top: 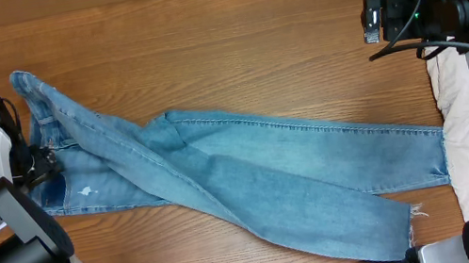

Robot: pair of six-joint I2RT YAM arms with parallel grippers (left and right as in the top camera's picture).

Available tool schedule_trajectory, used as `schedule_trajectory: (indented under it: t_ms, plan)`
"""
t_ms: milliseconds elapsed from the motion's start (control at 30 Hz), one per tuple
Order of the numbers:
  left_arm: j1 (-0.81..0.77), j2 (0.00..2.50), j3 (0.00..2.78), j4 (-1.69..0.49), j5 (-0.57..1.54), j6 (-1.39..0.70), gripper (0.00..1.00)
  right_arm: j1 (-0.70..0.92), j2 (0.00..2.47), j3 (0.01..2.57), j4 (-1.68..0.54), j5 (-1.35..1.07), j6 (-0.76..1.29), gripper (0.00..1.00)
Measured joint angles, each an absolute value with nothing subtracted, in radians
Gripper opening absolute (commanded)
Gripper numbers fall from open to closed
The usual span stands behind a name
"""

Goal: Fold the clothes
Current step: 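Drag the waistband left toward the table's left edge with the left gripper, then lower the right gripper onto the middle of the jeans and grasp a leg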

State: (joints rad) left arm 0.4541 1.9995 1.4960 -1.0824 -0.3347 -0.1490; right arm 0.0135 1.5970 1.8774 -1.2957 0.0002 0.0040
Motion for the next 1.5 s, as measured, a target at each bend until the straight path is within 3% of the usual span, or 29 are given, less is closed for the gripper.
schedule_trajectory:
  t_ms: [233, 267, 300, 333, 367, 433, 700, 800, 933, 967, 1033, 1067, 1100, 1133, 1167, 1367, 1500]
  plan:
    - [0.454, 1.997, 1.765, -1.256, -0.217, -0.151, 0.99, 0.014, 1.597, 1.877, -1.295, 0.000, 0.004, 1.00]
    - [0.454, 1.997, 1.783, -1.260, -0.191, -0.151, 0.91, 0.014, 1.597, 1.877, -1.295, 0.000, 0.004, 1.00]
    - [0.454, 1.997, 1.794, -1.260, -0.145, -0.151, 0.71, 0.014, 1.597, 1.877, -1.295, 0.000, 0.004, 1.00]
    - [0.454, 1.997, 1.794, -1.260, -0.109, -0.154, 0.29, 0.014, 1.597, 1.877, -1.295, 0.000, 0.004, 1.00]
    - [0.454, 1.997, 1.794, -1.259, -0.079, -0.154, 0.10, 0.014, 1.597, 1.877, -1.295, 0.000, 0.004, 1.00]
    - [0.454, 1.997, 1.794, -1.261, -0.041, -0.156, 0.04, 0.014, 1.597, 1.877, -1.295, 0.000, 0.004, 1.00]
    - [0.453, 1.980, 1.794, -1.293, 0.196, -0.130, 0.04, 0.014, 1.597, 1.877, -1.296, 0.000, 0.004, 1.00]
    - [0.439, 1.853, 1.794, -1.295, 0.282, -0.119, 0.05, 0.014, 1.597, 1.877, -1.295, 0.000, 0.004, 1.00]
    - [0.384, 1.612, 1.794, -1.309, 0.319, -0.108, 0.15, 0.014, 1.597, 1.874, -1.247, 0.001, 0.003, 1.00]
    - [0.373, 1.559, 1.796, -1.314, 0.326, -0.104, 0.20, 0.014, 1.597, 1.873, -1.157, 0.002, 0.004, 1.00]
    - [0.366, 1.479, 1.803, -1.317, 0.334, -0.105, 0.54, 0.014, 1.597, 1.872, -1.072, -0.016, 0.004, 1.00]
    - [0.366, 1.468, 1.803, -1.319, 0.334, -0.101, 0.58, 0.014, 1.597, 1.872, -1.100, -0.026, 0.004, 1.00]
    - [0.366, 1.466, 1.803, -1.328, 0.334, -0.105, 0.70, 0.014, 1.597, 1.872, -1.145, -0.043, 0.004, 1.00]
    - [0.366, 1.468, 1.803, -1.335, 0.334, -0.107, 0.90, 0.014, 1.597, 1.872, -1.196, -0.071, -0.001, 1.00]
    - [0.366, 1.471, 1.803, -1.338, 0.334, -0.108, 1.00, 0.014, 1.597, 1.872, -1.234, -0.107, -0.017, 1.00]
    - [0.366, 1.481, 1.803, -1.340, 0.334, -0.105, 1.00, 0.040, 1.597, 1.863, -1.334, -0.439, -0.172, 0.97]
    - [0.366, 1.489, 1.803, -1.340, 0.334, -0.105, 1.00, 0.126, 1.597, 1.741, -1.317, -0.571, -0.242, 0.73]
